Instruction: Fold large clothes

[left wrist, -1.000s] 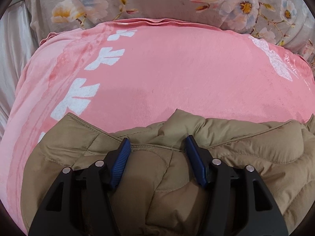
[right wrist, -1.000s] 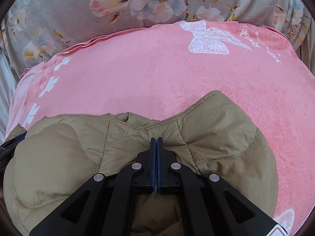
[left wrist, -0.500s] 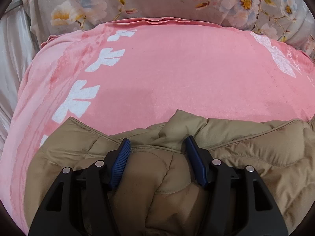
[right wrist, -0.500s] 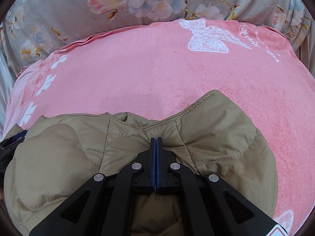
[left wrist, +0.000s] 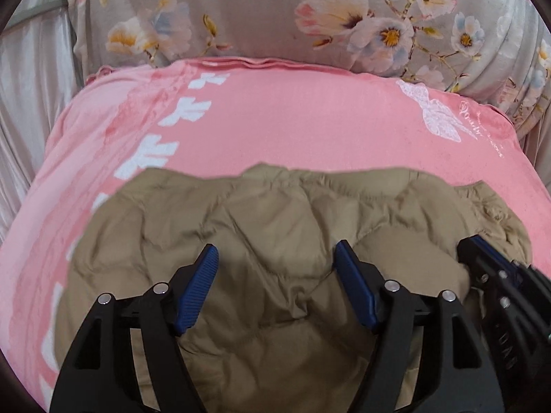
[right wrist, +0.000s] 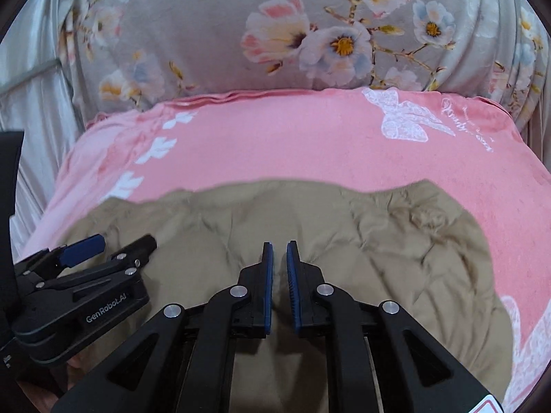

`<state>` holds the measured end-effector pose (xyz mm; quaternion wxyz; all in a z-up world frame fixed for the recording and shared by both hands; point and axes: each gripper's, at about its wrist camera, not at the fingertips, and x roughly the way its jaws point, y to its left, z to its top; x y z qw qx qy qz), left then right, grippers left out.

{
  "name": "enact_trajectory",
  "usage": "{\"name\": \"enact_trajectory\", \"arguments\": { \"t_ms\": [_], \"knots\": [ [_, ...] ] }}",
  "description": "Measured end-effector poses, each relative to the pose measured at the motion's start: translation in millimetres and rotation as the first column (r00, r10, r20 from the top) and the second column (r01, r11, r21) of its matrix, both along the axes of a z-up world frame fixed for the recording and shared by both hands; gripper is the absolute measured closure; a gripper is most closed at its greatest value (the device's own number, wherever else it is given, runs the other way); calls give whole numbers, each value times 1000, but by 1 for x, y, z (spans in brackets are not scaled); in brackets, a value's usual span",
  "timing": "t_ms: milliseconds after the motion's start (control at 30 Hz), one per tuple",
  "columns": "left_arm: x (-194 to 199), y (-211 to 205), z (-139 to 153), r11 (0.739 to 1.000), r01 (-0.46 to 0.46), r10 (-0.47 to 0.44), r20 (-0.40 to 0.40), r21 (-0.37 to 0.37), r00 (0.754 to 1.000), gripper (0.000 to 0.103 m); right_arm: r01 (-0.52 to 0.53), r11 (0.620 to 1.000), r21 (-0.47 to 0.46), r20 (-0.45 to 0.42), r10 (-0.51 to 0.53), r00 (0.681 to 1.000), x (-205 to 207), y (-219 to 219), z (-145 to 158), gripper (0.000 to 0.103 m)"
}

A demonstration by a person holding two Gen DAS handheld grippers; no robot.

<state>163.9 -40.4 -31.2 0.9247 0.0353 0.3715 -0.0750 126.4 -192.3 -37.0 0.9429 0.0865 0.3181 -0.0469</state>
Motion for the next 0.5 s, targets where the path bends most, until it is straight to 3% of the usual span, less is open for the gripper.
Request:
{"name": "enact_trajectory", "arguments": {
  "t_ms": [267, 500],
  "knots": [
    [2, -6, -19, 1000, -12, 11, 38, 19, 999, 35, 26, 999, -18, 5, -26, 1000, 7, 1, -33, 95],
    [4, -16, -31, 996, -29, 25, 57, 83, 998, 35, 18, 1000, -13, -46, -19, 999, 16, 0, -40, 95]
  ]
}}
